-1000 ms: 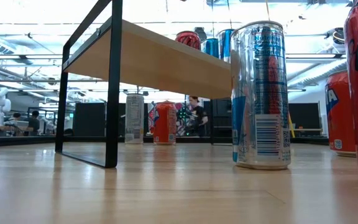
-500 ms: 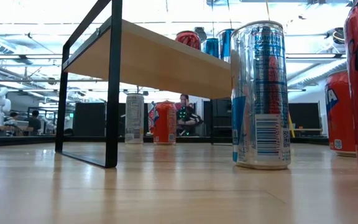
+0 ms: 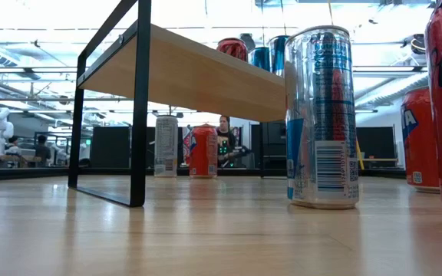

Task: Place canned beverage on shelf
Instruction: Put the top red soda can on the shelf

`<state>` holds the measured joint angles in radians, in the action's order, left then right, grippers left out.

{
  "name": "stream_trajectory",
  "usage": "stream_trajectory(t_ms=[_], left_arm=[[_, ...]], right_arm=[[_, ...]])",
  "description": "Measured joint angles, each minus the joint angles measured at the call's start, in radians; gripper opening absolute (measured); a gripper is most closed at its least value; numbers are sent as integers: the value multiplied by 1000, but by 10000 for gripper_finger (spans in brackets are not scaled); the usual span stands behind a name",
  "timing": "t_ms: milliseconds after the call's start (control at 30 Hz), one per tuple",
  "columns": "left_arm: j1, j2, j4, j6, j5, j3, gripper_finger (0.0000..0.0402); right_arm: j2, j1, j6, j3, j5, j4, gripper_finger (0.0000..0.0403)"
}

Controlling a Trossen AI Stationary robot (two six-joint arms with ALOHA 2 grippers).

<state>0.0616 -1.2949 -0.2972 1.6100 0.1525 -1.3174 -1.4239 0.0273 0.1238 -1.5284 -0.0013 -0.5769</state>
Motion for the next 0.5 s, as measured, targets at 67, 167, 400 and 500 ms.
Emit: stream_trajectory(t_ms=[67,167,400,500], left_arm=[[0,1,-4,0,-1,0,283],[0,0,-7,0,-3,0,283],[0,1,-5,-10,-5,0,283],[0,1,-4,-18,-3,0,284]], right_arm=[[0,0,1,0,0,6,354],[0,0,1,0,0,5,329],[0,0,1,0,2,2,278],[1,0,2,0,4,3,274]])
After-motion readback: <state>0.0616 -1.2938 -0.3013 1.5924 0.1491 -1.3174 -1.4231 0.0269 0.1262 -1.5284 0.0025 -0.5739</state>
